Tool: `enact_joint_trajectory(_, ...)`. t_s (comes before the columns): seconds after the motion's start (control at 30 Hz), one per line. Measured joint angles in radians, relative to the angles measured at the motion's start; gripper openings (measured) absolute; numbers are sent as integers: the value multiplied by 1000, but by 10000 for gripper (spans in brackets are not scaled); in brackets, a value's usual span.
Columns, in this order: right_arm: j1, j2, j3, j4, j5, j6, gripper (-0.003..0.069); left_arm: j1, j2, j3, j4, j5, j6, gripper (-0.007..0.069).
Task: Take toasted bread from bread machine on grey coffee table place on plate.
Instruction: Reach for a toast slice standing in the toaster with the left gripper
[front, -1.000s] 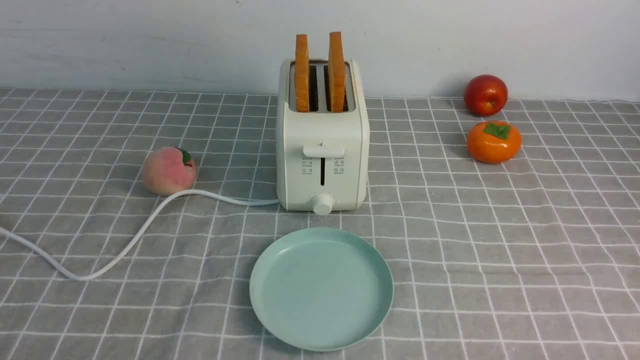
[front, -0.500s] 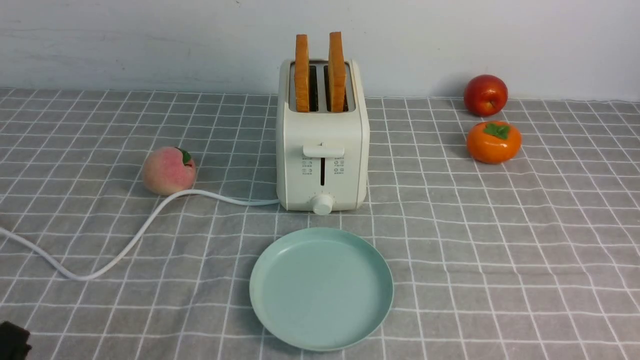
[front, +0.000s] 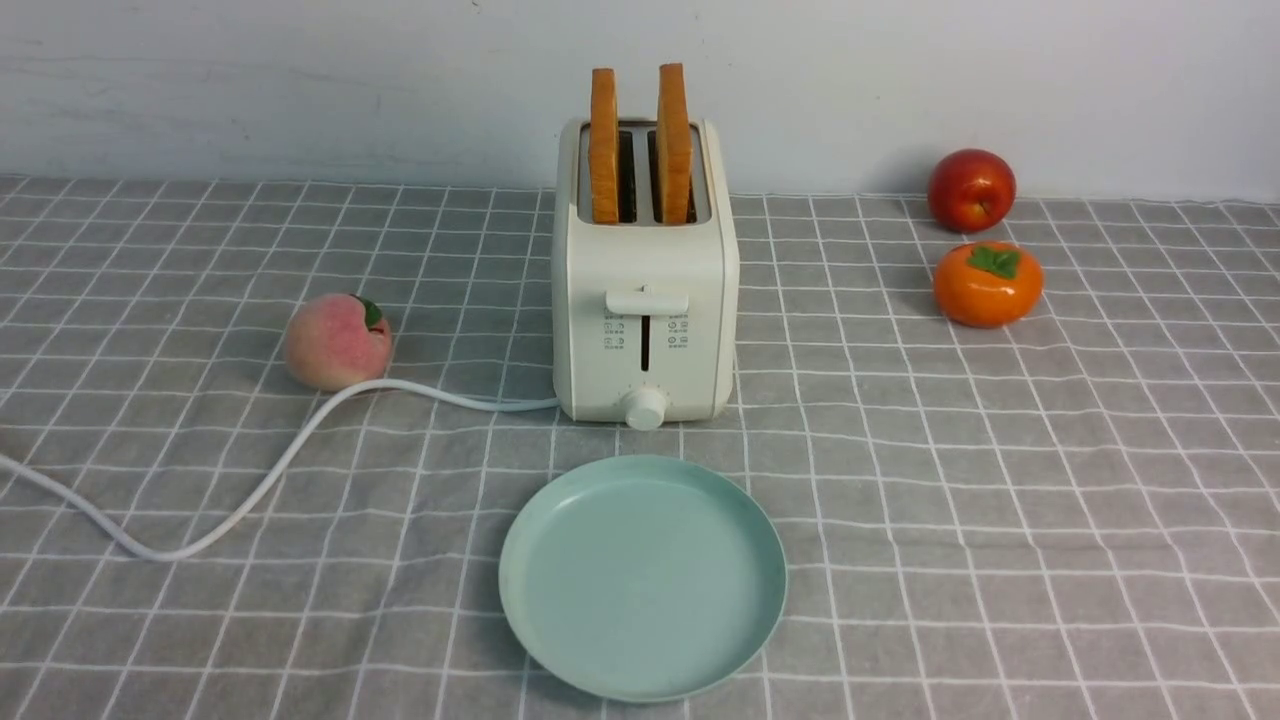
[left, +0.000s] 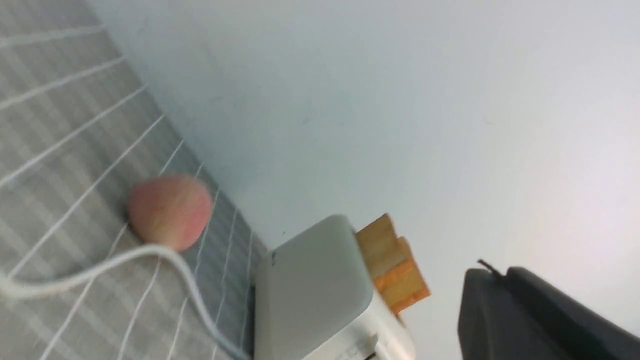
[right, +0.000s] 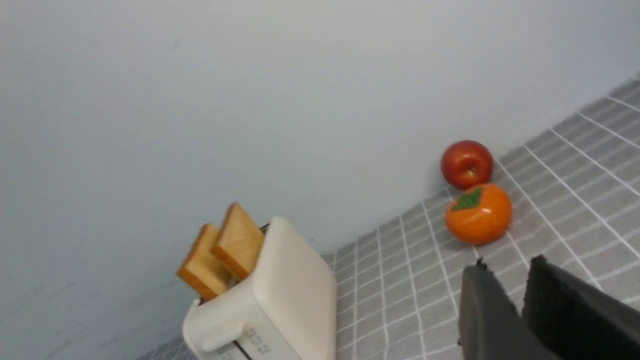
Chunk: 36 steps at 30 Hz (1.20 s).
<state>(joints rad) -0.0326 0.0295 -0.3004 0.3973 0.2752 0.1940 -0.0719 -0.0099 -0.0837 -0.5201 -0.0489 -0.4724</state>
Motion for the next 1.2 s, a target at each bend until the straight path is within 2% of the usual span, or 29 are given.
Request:
enact_joint_trajectory(0.07,0,49,-96,-10,97,-25,52,0,7,-69,44,42,35,-14)
enact_joint_trajectory(0.1,0,113,-222,-19,214,-68,0,0,39,-141,93,126,75,-14)
enact_joint_trajectory(0.13,0,165,-294,-21,285,-95,-13,0,73,-191,124,193,98,-14)
enact_joint_trajectory(0.17,0,186,-308,-24,298,-100,-14,0,89,-211,130,222,102,-14)
enact_joint_trajectory(0.2,0,280,-430,-26,408,-148,-18,0,175,-294,183,364,139,-14)
enact_joint_trajectory(0.23,0,290,-430,-26,419,-148,-18,0,186,-311,194,380,147,-14)
enact_joint_trajectory(0.3,6,405,-534,-31,511,-186,-18,0,332,-409,246,552,187,-14)
enact_joint_trajectory(0.47,62,515,-567,-13,542,-199,-15,0,537,-533,235,632,305,-14)
enact_joint_trajectory(0.5,86,551,-567,8,554,-203,-13,0,619,-588,188,620,397,-14)
enact_joint_trajectory(0.63,111,597,-567,20,563,-203,-8,0,811,-707,-14,563,604,-14)
enact_joint_trajectory(0.7,114,607,-567,27,566,-203,-8,0,866,-742,-74,556,663,-14)
enact_joint_trajectory(0.77,117,625,-567,48,573,-203,-5,0,1030,-842,-230,556,834,-14)
enact_joint_trajectory(0.87,117,634,-567,62,577,-203,-1,0,1176,-925,-380,573,1024,-14)
enact_joint_trajectory(0.9,117,637,-567,63,578,-203,-1,0,1197,-937,-405,577,1053,-14)
enact_joint_trajectory(0.93,117,640,-567,63,579,-203,0,0,1248,-966,-469,586,1125,-14)
enact_joint_trajectory(0.97,117,644,-567,63,580,-203,2,0,1324,-1017,-581,602,1260,-14)
enact_joint_trajectory(1.07,117,647,-567,63,580,-203,6,0,1452,-1094,-752,619,1452,-6)
enact_joint_trajectory(1.1,117,647,-567,63,580,-203,6,0,1468,-1099,-763,621,1462,-4)
enact_joint_trajectory(1.13,117,647,-567,63,580,-203,8,-4,1526,-1134,-841,623,1538,16)
enact_joint_trajectory(1.17,117,647,-567,63,580,-203,9,-4,1526,-1138,-850,623,1548,20)
enact_joint_trajectory(1.2,117,647,-567,63,580,-203,9,-14,1572,-1162,-893,619,1605,46)
